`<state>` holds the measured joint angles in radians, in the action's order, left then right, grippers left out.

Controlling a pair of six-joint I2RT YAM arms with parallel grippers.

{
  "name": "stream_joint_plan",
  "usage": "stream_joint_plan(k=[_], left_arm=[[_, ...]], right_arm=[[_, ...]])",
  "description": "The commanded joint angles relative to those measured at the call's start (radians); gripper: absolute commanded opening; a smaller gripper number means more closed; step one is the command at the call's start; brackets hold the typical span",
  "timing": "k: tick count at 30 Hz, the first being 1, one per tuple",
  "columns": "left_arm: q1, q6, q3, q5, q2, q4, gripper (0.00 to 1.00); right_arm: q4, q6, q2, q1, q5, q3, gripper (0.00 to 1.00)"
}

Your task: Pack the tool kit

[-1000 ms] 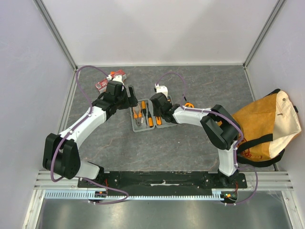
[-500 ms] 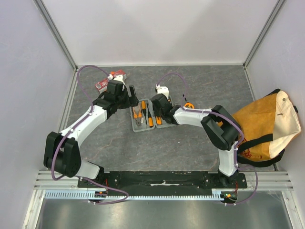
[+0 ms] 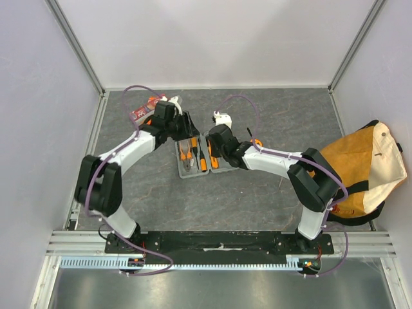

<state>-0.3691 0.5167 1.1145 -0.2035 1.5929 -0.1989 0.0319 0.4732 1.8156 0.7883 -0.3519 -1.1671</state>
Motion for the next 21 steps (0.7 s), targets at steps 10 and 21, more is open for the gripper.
stream_joint_plan(k=[10,21], left_arm=[[-0.125,0.016,0.410,0.086,0.429,-0.029,0.29],[-0.152,-0.009,0.455,0.225,0.533,-0.116,0.18]], right_arm=[[0.013,-0.010,-0.009,0.003,0.088,0.067,0.19],[-0.006,-0.038,-0.036,0.003,0.116,0.115,0.25]])
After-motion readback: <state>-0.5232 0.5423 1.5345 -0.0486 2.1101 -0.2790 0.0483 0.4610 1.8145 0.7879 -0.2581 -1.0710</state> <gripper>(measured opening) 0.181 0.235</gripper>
